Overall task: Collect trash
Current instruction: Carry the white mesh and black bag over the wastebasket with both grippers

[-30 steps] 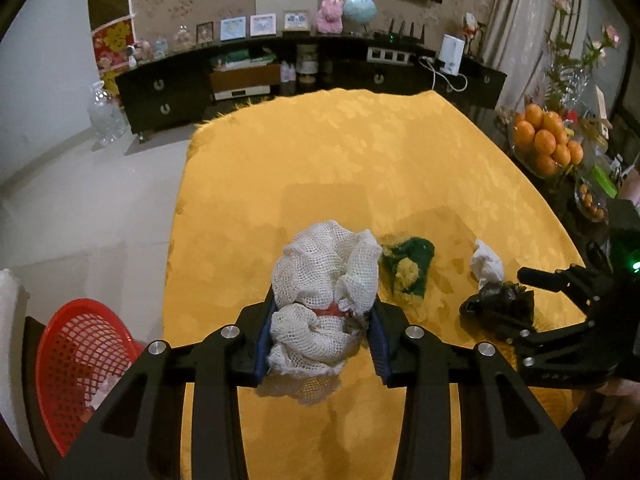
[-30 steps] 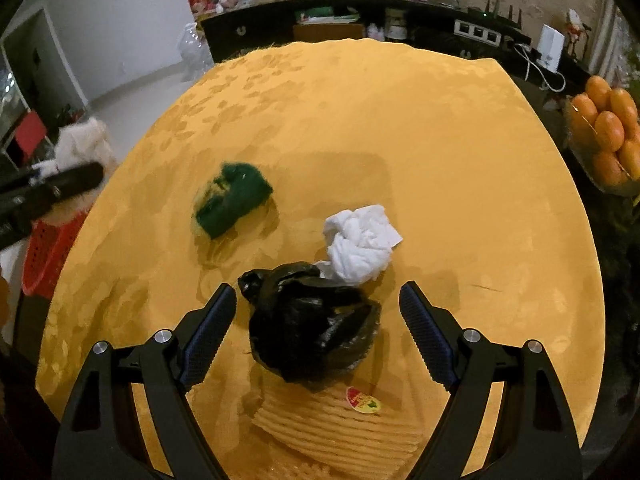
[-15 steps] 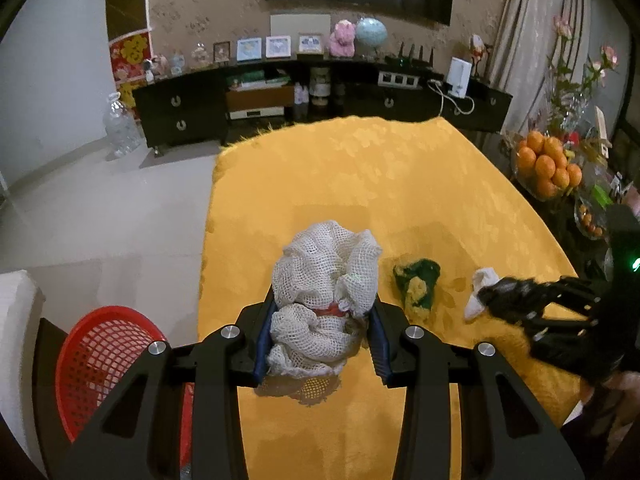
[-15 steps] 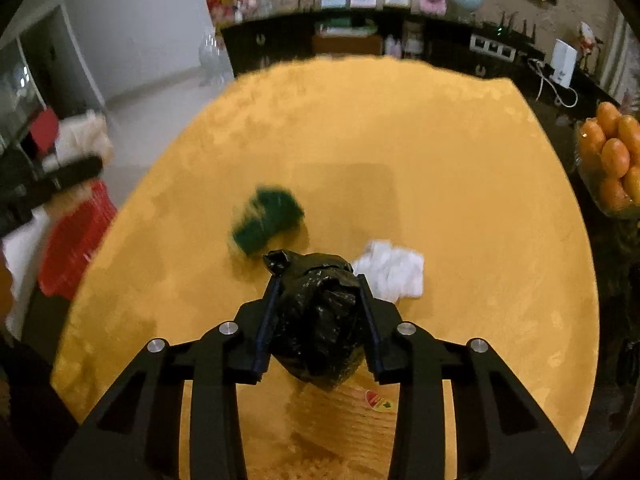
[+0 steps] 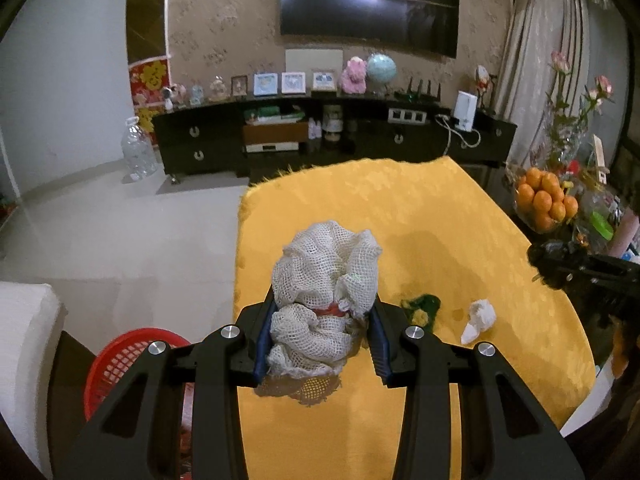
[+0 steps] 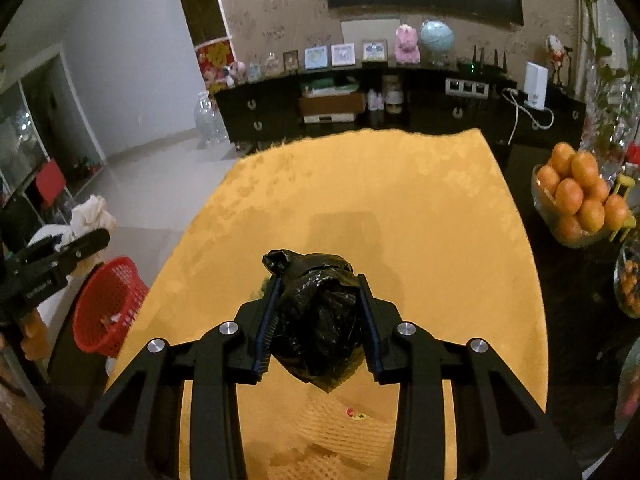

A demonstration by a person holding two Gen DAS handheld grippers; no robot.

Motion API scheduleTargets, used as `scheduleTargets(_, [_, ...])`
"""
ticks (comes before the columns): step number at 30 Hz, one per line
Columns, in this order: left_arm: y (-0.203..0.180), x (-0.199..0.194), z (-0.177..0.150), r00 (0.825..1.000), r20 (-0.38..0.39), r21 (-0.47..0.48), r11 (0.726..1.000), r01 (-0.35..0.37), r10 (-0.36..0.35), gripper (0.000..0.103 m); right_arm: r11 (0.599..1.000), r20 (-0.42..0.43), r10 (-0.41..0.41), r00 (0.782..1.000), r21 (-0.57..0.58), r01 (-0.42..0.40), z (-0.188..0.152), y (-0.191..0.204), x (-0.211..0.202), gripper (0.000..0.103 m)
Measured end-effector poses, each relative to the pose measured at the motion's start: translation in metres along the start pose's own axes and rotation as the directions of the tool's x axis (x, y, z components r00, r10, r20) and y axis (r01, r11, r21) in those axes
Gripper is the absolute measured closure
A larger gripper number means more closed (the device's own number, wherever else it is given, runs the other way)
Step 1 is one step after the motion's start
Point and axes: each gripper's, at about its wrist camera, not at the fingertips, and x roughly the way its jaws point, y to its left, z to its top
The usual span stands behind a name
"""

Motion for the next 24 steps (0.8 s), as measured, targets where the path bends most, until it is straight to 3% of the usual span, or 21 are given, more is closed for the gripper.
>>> scheduleTargets(7, [0.018,-0.016,0.003,0.998,0.037,-0.032,0.998,-0.047,0.048,0.066,1.000,0.081,-0.001,0.997,-0.024,0.003,0.038,0.013,-0.011,0.067])
scheduleTargets(12, [0.038,-0.021,0.003,0.994,0.037,-0.065,0.993,-0.096,0.099,0.066,0.998,0.116,0.047,0.992,-0.051,-0.041,0.062,0.037,0.002,0.067])
scheduleTargets(24, [0.116,-0.028,-0.016,0.966,-0.031,-0.193,0.946,-0.259,0.258,0.066,0.975,0.045,0.156,0.987,-0.166,-0.147,0.067,0.106,0.061,0.067])
